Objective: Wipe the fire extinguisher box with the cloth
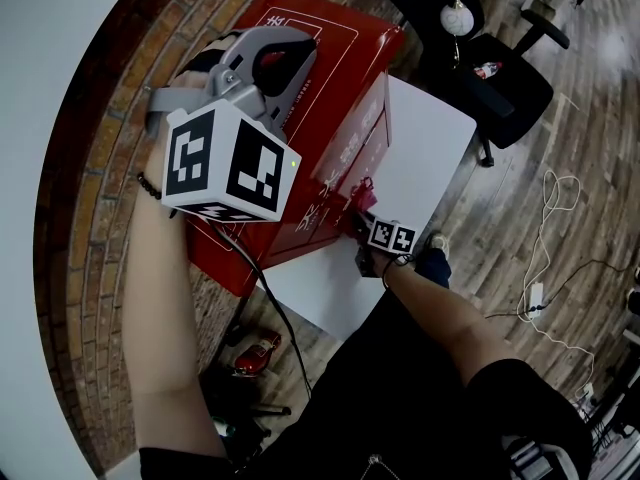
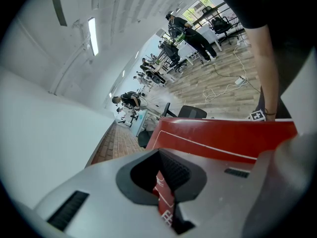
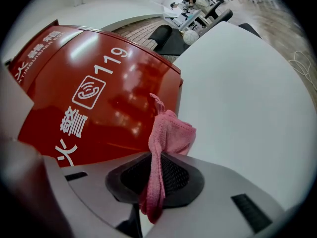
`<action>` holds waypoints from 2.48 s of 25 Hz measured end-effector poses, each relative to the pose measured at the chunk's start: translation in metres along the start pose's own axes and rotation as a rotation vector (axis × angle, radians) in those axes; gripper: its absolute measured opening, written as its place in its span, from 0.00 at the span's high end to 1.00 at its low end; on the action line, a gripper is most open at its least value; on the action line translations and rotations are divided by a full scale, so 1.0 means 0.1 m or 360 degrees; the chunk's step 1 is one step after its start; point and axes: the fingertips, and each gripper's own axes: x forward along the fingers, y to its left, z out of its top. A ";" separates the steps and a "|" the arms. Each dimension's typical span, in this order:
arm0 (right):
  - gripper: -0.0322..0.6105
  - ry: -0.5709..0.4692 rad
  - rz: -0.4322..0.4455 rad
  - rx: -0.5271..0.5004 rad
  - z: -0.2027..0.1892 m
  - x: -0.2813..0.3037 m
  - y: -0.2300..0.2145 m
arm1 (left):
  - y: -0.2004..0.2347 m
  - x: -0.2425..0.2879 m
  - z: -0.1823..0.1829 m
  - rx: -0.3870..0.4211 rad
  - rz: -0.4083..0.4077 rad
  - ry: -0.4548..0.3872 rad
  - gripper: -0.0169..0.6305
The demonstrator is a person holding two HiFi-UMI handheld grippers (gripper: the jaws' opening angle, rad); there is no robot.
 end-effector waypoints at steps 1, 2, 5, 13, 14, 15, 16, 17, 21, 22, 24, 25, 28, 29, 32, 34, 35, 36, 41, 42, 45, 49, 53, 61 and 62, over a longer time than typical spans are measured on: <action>0.85 0.0003 0.0001 0.0005 -0.03 -0.01 0.01 | 0.00 0.00 0.00 0.0000 0.0000 0.0000 0.94; 0.85 0.0007 0.0002 0.0010 -0.07 -0.01 0.02 | 0.00 0.00 0.00 0.0000 0.0000 0.0000 0.94; 0.85 0.0024 0.0013 0.0022 -0.18 -0.02 0.05 | 0.00 0.00 0.00 -0.0001 -0.0003 0.0001 0.94; 0.85 0.0069 0.0024 0.0031 -0.46 -0.05 0.11 | 0.01 0.00 0.00 0.0000 -0.0003 0.0001 0.94; 0.85 0.0070 0.0018 0.0032 -0.48 -0.05 0.11 | 0.00 0.00 0.00 -0.0001 -0.0003 0.0000 0.94; 0.85 0.0071 0.0013 0.0031 -0.50 -0.04 0.10 | 0.00 0.00 0.00 -0.0001 -0.0003 0.0000 0.94; 0.85 0.0073 0.0008 0.0030 -0.52 -0.04 0.10 | 0.00 0.00 0.00 -0.0001 -0.0002 -0.0001 0.94; 0.85 0.0073 0.0006 0.0031 -0.53 -0.04 0.09 | 0.01 0.00 0.00 -0.0001 -0.0002 0.0000 0.94; 0.85 0.0082 0.0018 0.0054 -0.58 -0.04 0.12 | 0.00 0.01 -0.01 -0.0001 -0.0006 0.0001 0.94; 0.85 0.0084 0.0025 0.0067 -0.58 -0.05 0.13 | 0.00 0.01 -0.01 -0.0002 -0.0007 0.0001 0.94; 0.85 0.0079 0.0043 0.0108 -0.58 -0.08 0.18 | 0.00 0.01 -0.01 -0.0004 -0.0007 0.0002 0.94; 0.85 0.0074 0.0054 0.0132 -0.57 -0.10 0.21 | 0.00 0.01 -0.01 -0.0004 -0.0006 0.0002 0.94; 0.85 0.0061 0.0096 0.0180 -0.55 -0.15 0.31 | 0.00 0.01 -0.01 -0.0003 -0.0006 0.0003 0.94; 0.85 0.0058 0.0113 0.0186 -0.53 -0.17 0.35 | 0.00 0.01 -0.01 -0.0002 -0.0006 0.0003 0.94; 0.85 0.0054 0.0163 0.0191 -0.49 -0.23 0.46 | 0.00 0.00 -0.01 -0.0002 -0.0007 0.0003 0.94; 0.85 0.0050 0.0191 0.0192 -0.46 -0.27 0.53 | 0.00 0.01 -0.01 -0.0002 -0.0011 0.0005 0.94; 0.85 0.0048 0.0204 0.0192 -0.44 -0.29 0.56 | 0.00 0.01 -0.01 -0.0003 -0.0013 0.0007 0.94; 0.85 0.0046 0.0216 0.0193 -0.43 -0.31 0.59 | -0.01 0.01 -0.01 -0.0003 -0.0016 0.0008 0.94; 0.85 0.0046 0.0284 0.0201 -0.38 -0.41 0.77 | -0.01 0.02 -0.01 -0.0004 -0.0023 0.0010 0.94; 0.85 0.0045 0.0298 0.0202 -0.37 -0.43 0.81 | -0.01 0.02 -0.01 -0.0005 -0.0024 0.0010 0.94; 0.85 0.0035 0.0338 0.0194 -0.31 -0.48 0.91 | -0.01 0.02 0.00 -0.0003 -0.0022 0.0009 0.94; 0.85 0.0033 0.0377 0.0184 -0.28 -0.55 1.02 | -0.01 0.01 0.00 -0.0002 -0.0022 0.0010 0.94; 0.85 0.0029 0.0415 0.0181 -0.26 -0.61 1.13 | -0.01 0.01 -0.01 -0.0003 -0.0022 0.0010 0.94; 0.85 0.0031 0.0516 0.0153 -0.18 -0.75 1.39 | -0.01 0.01 -0.01 -0.0005 -0.0024 0.0011 0.94; 0.85 0.0029 0.0527 0.0151 -0.17 -0.77 1.42 | -0.01 0.01 -0.01 -0.0005 -0.0025 0.0011 0.94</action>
